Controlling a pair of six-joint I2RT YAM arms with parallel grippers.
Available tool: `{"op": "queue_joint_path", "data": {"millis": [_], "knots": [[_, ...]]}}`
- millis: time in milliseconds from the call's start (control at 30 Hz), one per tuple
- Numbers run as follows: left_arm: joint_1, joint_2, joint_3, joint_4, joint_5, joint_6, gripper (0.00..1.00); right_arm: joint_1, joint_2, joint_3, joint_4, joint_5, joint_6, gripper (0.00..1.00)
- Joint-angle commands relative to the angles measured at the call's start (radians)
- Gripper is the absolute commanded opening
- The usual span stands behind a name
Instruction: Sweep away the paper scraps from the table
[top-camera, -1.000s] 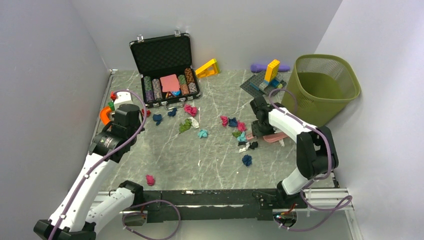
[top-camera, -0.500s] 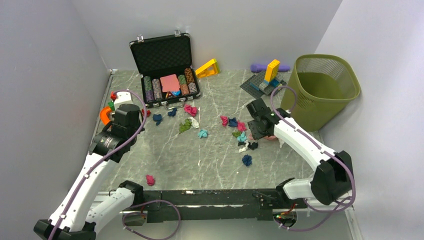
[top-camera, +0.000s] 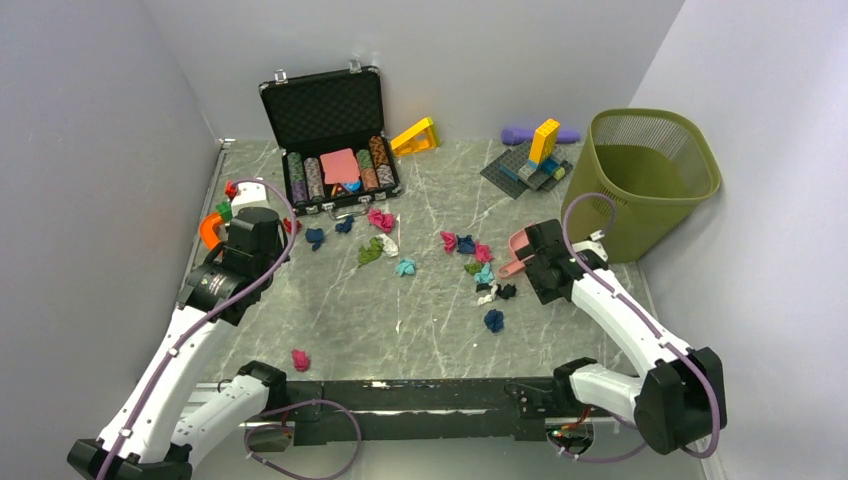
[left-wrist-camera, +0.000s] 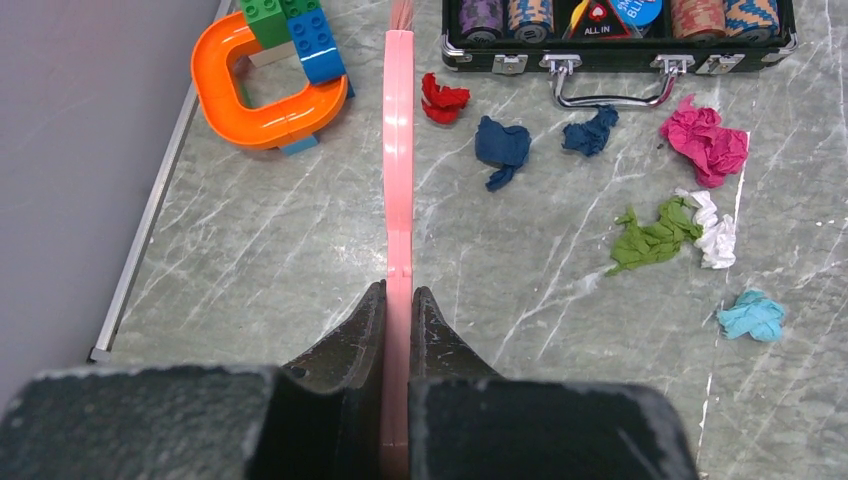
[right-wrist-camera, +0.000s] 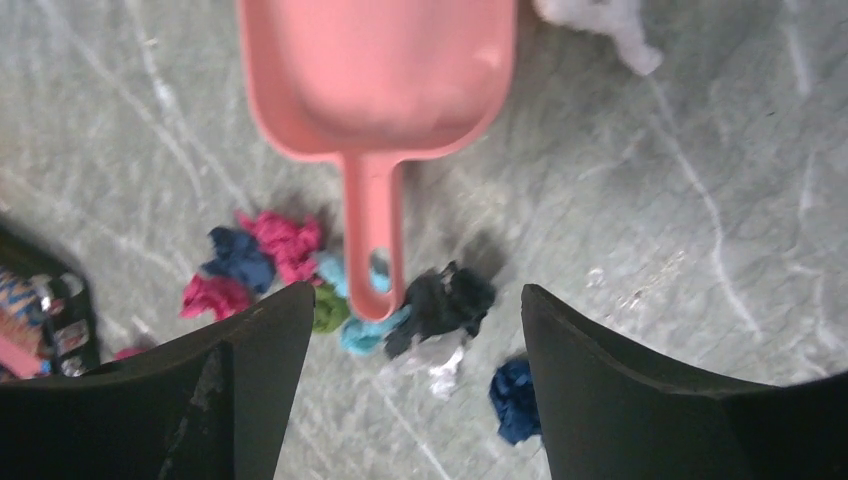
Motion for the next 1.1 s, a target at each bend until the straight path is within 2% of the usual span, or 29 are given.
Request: {"op": "queue_joint_path", "data": {"millis": [0, 200, 667, 900, 1067], "knots": [[0.003, -0.008, -0.003, 0.052, -0.02, 0.034, 0.0, -0.065, 0.022, -0.034, 0.109, -0.075, -0.086, 0.8], [0.003, -0.02, -0.036, 0.082, -0.034, 0.049, 0.0, -0.069, 0.129, 0.047, 0.055, -0.066, -0.143, 0.8], [0.003, 0.003, -0.046, 0.083, -0.076, 0.046, 0.0, -0.066, 0.298, 0.091, 0.095, -0.123, -0.16, 0.81], [0.003, 0.011, -0.046, 0.072, -0.084, 0.038, 0.0, -0.053, 0.348, 0.1, 0.117, -0.143, -0.161, 0.81], [0.004, 0.001, -0.051, 0.076, -0.083, 0.038, 0.0, -0.053, 0.355, 0.153, 0.067, -0.096, -0.174, 0.81]]}}
